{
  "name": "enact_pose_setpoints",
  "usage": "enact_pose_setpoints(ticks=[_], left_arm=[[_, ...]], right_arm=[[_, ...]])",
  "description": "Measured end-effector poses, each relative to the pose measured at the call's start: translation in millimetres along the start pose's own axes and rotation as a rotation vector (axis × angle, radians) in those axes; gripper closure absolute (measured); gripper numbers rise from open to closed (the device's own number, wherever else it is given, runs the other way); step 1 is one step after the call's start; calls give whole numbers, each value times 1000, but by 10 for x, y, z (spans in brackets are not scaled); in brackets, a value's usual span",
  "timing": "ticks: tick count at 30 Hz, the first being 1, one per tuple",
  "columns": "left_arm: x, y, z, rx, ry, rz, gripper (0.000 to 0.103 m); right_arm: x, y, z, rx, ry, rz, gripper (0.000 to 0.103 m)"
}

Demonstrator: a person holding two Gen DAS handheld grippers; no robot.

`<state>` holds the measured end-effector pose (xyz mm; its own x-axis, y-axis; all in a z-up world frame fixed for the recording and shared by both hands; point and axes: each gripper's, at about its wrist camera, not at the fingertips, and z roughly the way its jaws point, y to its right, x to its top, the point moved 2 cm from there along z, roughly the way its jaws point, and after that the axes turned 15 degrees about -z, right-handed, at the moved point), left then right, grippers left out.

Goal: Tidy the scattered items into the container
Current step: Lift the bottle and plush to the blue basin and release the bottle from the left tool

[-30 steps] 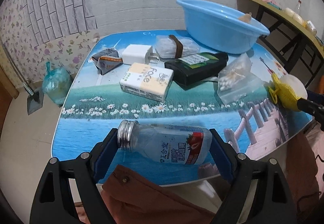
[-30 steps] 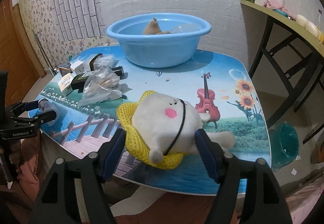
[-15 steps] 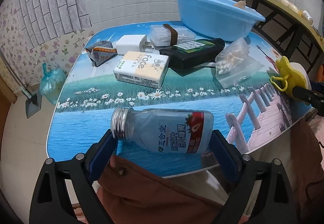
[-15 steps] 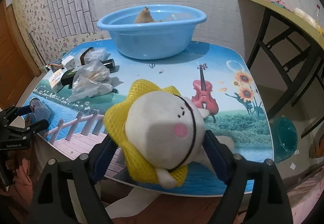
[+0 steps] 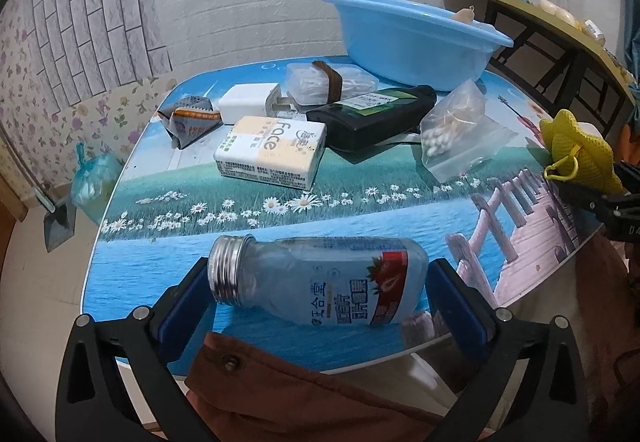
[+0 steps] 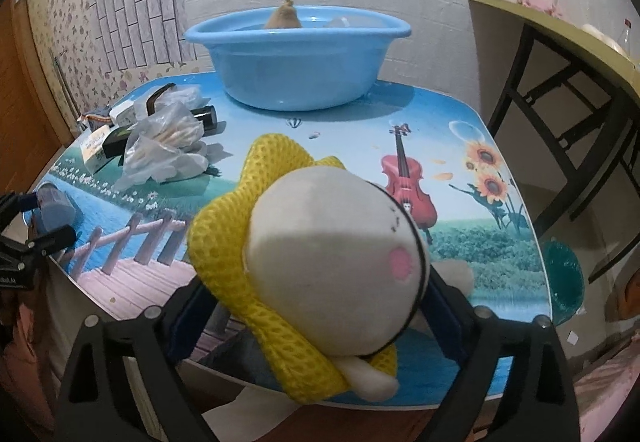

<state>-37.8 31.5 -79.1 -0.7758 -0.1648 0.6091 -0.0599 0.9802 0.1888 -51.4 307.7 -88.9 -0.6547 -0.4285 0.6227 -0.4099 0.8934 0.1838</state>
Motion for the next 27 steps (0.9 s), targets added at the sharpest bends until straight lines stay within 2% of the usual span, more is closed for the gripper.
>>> enact_pose_setpoints(ticks=[4,11,12,14,19,24,27], left_arm=[[-10,0,-3,-4,10,1,0],[-20,-6,-16,-6,15,2,1],[-22,-11,-27,-7,19,0,3],[-21,-13,-51,-12,28,0,20],[-23,-25,-72,-20,29,0,19],[0,-18,-116,-27,39,2,19],[23,9,-168,-29,55,4,19]], right_arm=[[-25,17,-5,23,30,10,2],[-37,143,-116,76,81,91,4],[-38,161,-134,70,84,100,4],[-40,183,-165,67,94,111,4],[-5,210,-273,91,134,130,4],[6,214,-273,104,135,138,4],[9,193,-288,112,145,130,16]])
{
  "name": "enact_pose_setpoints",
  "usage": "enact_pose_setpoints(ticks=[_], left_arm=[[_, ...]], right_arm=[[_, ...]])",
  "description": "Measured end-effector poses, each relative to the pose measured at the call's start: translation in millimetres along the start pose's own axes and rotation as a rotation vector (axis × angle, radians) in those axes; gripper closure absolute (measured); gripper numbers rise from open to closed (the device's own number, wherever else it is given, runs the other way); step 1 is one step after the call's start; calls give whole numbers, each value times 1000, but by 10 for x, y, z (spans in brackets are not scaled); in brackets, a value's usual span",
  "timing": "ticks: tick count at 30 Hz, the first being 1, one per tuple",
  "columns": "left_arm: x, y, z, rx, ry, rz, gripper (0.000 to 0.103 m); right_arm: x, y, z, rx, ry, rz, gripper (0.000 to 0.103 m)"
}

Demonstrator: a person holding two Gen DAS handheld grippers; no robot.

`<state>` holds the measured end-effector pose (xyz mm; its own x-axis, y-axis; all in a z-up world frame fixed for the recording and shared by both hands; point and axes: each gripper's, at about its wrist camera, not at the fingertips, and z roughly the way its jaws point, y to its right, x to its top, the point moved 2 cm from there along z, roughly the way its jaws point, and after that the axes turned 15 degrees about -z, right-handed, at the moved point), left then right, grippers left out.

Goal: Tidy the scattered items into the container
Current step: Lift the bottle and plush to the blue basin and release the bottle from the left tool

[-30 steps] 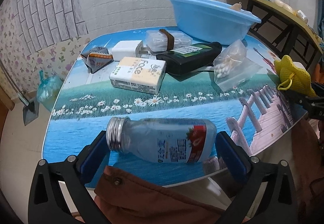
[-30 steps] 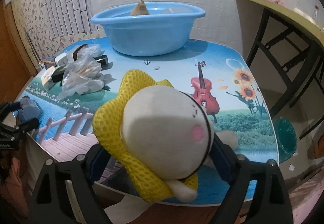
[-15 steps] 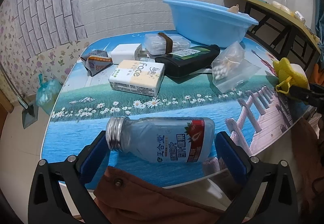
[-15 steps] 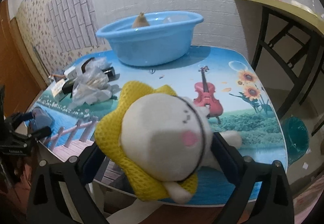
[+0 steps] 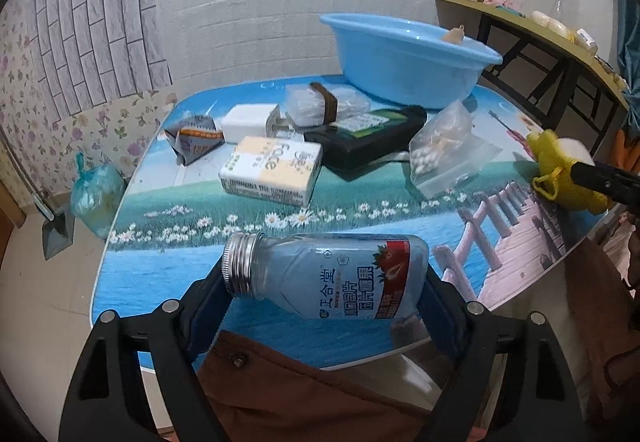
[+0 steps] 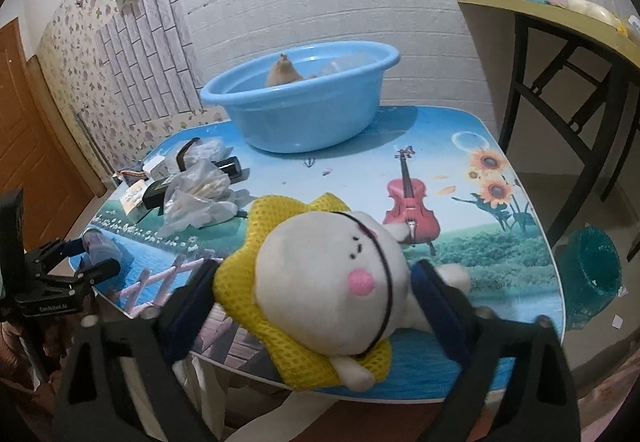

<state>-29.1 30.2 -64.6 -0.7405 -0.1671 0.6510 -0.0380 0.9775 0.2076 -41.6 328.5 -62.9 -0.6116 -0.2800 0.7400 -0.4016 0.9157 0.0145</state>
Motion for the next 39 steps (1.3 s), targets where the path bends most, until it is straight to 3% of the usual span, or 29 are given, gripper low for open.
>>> enact_pose_setpoints(ticks=[2,10,26,39], left_arm=[[33,22,-26,-2,8,0,19],[148,83,-105,-18,27,-17,19],[742,360,-367,-89,144,-16,19],[1366,732,-39,-117,177,49,19]], right_arm=[[29,-15,-19,-9,10,-16,26],[80,-54,-57,11,20,-52,38],[654,-203,-464,31,209,-142,39],[1089,-33,-101,54,241,-169,39]])
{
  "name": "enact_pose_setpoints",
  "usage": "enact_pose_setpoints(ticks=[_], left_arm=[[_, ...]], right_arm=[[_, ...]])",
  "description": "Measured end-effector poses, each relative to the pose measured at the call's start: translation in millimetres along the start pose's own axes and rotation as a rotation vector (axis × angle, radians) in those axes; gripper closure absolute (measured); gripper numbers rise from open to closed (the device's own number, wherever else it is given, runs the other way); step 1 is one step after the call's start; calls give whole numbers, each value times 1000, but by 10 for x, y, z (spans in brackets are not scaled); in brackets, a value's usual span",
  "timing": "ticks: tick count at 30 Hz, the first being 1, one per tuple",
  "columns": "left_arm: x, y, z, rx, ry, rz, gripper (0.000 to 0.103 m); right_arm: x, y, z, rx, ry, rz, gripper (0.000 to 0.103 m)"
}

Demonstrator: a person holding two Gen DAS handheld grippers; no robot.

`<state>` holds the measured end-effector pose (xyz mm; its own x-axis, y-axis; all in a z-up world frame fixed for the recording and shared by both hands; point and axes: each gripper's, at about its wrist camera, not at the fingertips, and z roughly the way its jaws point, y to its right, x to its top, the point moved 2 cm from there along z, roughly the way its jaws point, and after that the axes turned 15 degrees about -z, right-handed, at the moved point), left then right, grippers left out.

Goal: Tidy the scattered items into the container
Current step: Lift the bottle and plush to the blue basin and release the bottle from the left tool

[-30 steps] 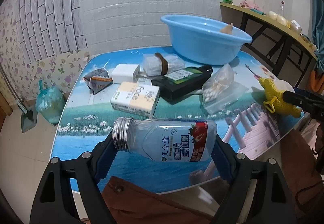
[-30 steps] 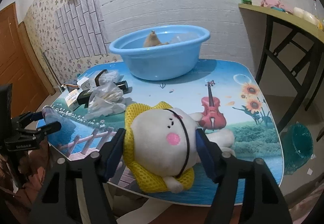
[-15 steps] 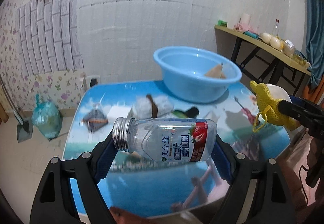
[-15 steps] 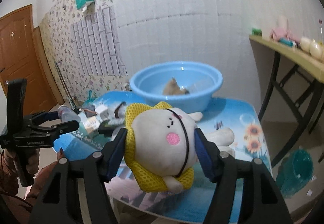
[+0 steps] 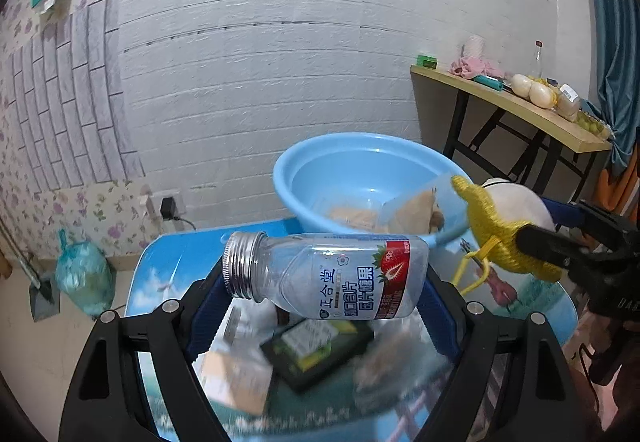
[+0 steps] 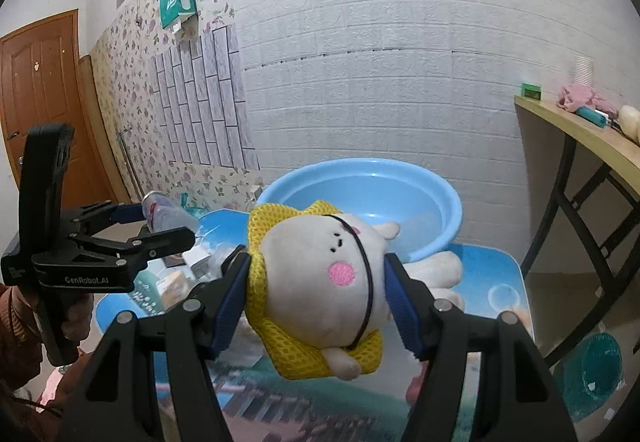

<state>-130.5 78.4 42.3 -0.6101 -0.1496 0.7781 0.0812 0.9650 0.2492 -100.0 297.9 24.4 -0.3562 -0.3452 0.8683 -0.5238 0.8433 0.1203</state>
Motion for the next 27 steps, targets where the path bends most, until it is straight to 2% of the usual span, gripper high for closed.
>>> enact_pose_setpoints(ticks=[11,20,27], left_arm=[[319,304,632,-36,-28,73,19],[371,350,1018,-32,-88,99,19],[287,304,1067,-21,-124,91,19]], right_arm=[[102,283,423,4,4,2,39],[174,446,739,-14,8,17,37],[200,497,847,-19,0,28,26]])
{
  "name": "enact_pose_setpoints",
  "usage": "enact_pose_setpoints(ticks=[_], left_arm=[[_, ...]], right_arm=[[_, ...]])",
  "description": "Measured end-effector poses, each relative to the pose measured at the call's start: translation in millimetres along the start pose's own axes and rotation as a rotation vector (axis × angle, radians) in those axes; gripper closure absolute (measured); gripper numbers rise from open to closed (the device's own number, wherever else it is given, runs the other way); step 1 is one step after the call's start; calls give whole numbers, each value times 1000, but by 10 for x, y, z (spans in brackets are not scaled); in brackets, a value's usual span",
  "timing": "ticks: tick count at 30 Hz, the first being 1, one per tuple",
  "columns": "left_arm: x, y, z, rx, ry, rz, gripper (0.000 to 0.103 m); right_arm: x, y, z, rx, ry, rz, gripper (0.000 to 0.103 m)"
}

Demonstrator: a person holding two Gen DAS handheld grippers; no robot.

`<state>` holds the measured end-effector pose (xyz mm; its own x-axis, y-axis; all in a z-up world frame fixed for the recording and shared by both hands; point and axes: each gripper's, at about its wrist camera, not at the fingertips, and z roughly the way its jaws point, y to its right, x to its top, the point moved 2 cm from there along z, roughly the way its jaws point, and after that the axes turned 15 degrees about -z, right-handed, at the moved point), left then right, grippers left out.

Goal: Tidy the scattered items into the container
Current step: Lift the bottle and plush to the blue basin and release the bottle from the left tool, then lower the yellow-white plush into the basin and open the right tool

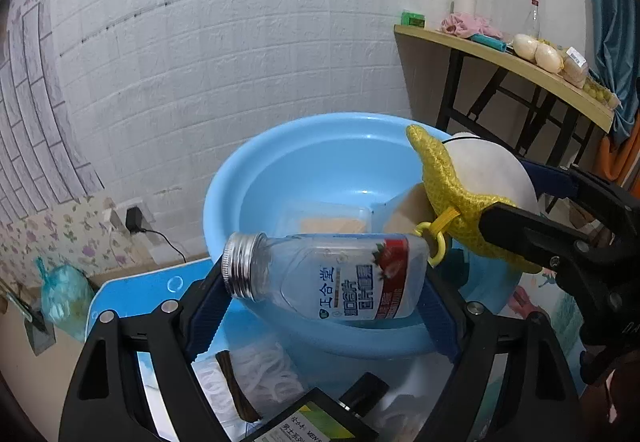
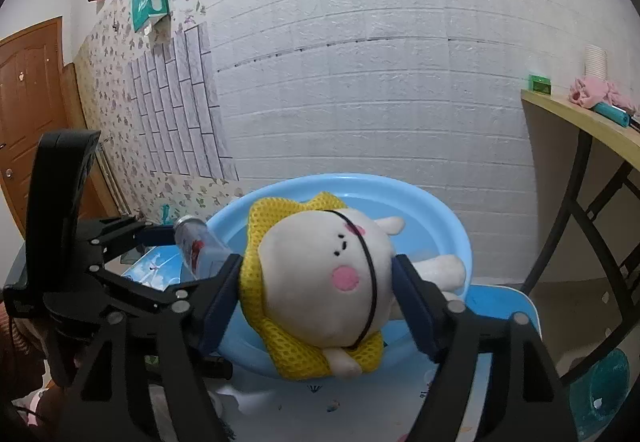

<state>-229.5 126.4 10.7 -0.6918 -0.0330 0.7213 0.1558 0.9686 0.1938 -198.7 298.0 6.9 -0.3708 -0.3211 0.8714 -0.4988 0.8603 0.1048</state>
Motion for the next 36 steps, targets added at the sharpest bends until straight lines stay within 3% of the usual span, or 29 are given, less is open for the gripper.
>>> enact_pose_setpoints(ticks=[8,18,23,30,36], left_arm=[[-51,41,-94,2,-1,14,17],[-69,-80,-325,22,28,-30,17],[-150,-286,-470,54,40,-69,17],[-357,-639,-605,111,21,-132,17],[-484,-953,-680,152,14,-193,17]], right_arm=[[12,-50,-70,-8,-24,10,21],[-7,-29,-443,-52,28,35,21],[-150,50,-537,-101,-24,52,21],[-386,131,-387,-170,-167,75,21],[-311,115,-236,-190,-179,59,21]])
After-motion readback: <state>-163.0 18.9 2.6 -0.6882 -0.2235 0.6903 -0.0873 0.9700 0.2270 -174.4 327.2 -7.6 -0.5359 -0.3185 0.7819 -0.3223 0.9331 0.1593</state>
